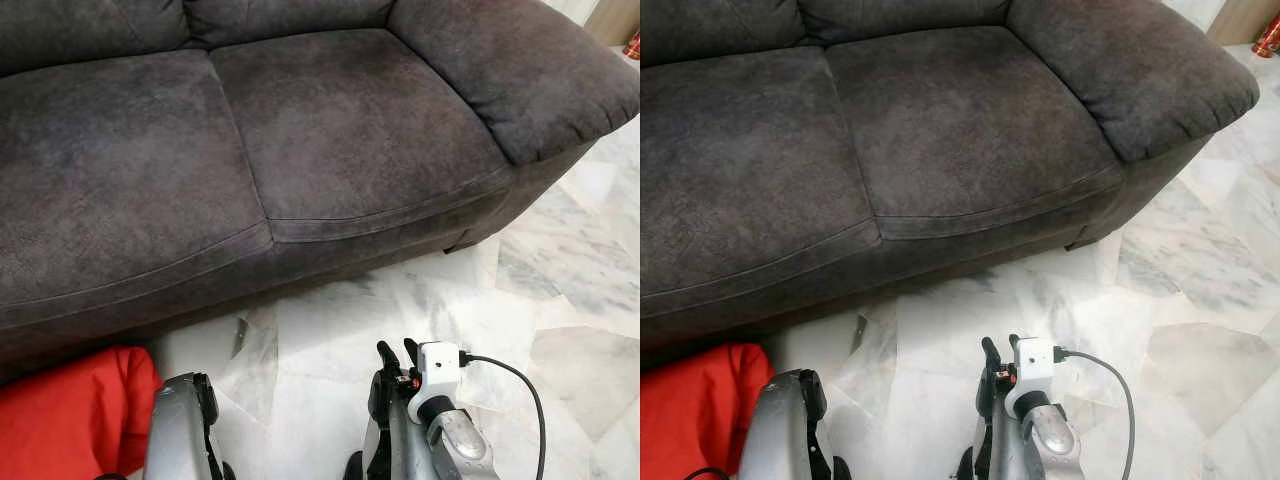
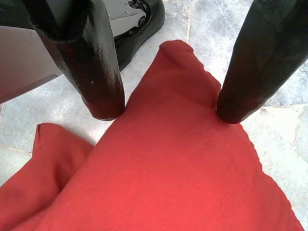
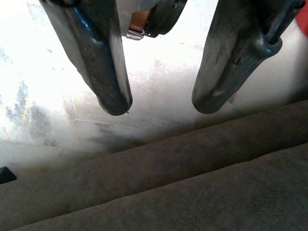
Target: Move the pillow to the sofa from floor
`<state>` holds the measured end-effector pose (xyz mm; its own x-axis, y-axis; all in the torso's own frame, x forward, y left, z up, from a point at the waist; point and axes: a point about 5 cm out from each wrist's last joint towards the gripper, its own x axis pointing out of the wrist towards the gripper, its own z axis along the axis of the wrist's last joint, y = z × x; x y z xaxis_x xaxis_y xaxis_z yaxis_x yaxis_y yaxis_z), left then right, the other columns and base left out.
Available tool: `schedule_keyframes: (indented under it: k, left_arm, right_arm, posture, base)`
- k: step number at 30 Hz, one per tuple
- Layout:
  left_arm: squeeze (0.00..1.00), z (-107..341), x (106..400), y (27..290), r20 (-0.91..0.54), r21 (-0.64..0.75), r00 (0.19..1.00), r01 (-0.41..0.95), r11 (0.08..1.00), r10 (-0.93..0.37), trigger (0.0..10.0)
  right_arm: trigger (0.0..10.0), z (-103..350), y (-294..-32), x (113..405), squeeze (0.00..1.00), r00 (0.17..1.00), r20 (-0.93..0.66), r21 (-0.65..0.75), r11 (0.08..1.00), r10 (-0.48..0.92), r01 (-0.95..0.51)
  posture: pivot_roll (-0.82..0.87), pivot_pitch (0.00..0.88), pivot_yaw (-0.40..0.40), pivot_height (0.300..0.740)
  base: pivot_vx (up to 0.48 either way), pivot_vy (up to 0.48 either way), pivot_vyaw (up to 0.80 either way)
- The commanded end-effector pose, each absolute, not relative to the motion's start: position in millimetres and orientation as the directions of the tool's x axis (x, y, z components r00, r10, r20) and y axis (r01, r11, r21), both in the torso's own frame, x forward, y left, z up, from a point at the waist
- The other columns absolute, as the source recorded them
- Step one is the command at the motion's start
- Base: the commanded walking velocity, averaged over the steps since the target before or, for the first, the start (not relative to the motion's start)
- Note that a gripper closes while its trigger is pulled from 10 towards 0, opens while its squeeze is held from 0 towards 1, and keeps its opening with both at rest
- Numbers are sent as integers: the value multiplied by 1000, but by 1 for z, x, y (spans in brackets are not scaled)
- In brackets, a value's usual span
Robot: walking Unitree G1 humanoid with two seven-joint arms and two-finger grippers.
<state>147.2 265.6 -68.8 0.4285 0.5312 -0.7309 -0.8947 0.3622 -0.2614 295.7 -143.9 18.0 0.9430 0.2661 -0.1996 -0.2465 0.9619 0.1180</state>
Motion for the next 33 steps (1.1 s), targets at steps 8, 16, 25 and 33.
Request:
schedule_keyframes:
  k: [8, 16, 25, 33]
  left_arm:
    - [0, -82, 138, 251, -789, -228, 382, -909, 348, 481, 10000]
    - [0, -84, 135, 256, -799, -195, 353, -918, 345, 486, 10000]
    - [0, -84, 132, 260, -800, -151, 302, -938, 312, 518, 4471]
    - [0, -82, 131, 267, -784, -137, 278, -949, 282, 554, 0]
  right_arm:
    - [10000, 5, -149, 283, 0, 930, -249, 125, 961, 271, -246]
    - [10000, 5, -153, 280, 0, 929, -245, 115, 960, 277, -256]
    - [10000, 5, -157, 279, 0, 928, -245, 107, 959, 280, -261]
    - [10000, 5, -158, 279, 0, 925, -252, 101, 959, 283, -266]
  posture:
    - [95, 340, -115, 444]
    - [66, 369, -137, 444]
    - [50, 385, -152, 444]
    - [46, 385, -160, 444]
  base:
    - [0, 0, 0]
    - [0, 0, 0]
    - [0, 0, 0]
    - [0, 0, 0]
